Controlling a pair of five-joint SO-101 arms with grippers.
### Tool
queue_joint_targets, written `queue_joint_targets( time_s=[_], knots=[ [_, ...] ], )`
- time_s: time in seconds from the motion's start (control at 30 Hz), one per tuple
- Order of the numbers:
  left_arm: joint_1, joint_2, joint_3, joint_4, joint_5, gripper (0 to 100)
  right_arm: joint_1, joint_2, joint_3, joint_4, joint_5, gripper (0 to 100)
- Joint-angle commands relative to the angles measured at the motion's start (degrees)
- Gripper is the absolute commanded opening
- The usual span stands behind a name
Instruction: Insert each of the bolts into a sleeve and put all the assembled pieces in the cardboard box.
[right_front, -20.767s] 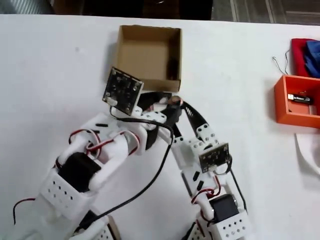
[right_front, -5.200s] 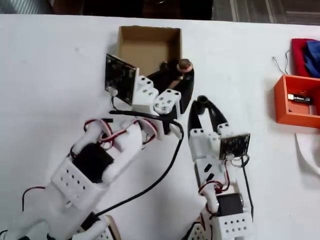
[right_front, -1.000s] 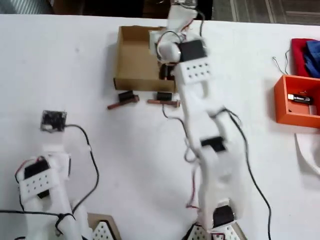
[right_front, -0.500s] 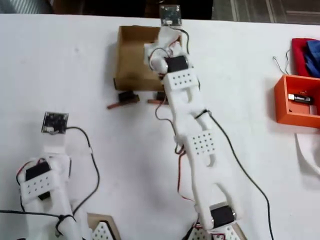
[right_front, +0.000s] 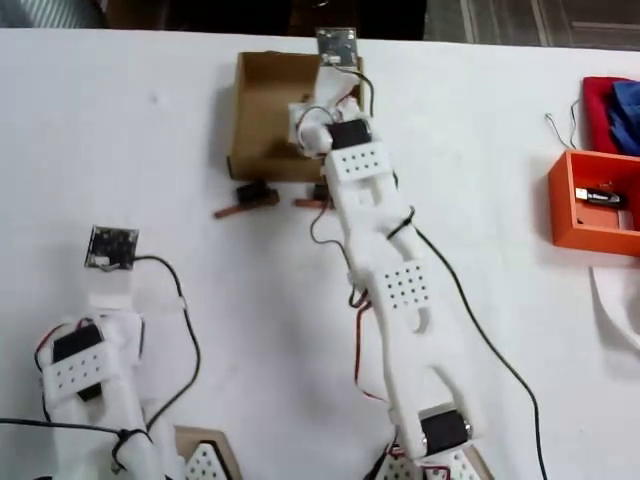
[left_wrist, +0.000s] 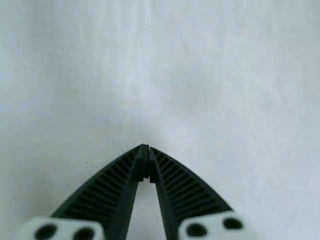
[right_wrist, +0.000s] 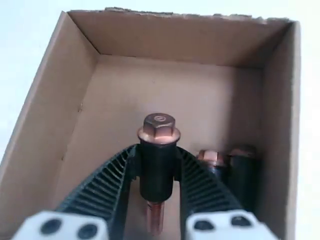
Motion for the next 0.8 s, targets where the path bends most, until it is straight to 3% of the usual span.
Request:
queue_joint_targets(
  time_s=[0.0, 0.53, 0.77],
  knots=[
    [-0.35, -0.88, -0.22, -0.88, -0.09, 3, -0.48, -1.63, 0.70, -1.27, -0.26, 1.9],
    [-0.35, -0.88, -0.22, -0.97, -0.09, 3, -0.66, -1.45, 3.96, -1.19, -0.79, 1.9],
    [-0.35, -0.88, -0.22, -0.97, -0.09, 3, -0.40, -1.27, 4.22, -1.19, -4.31, 1.9]
  ],
)
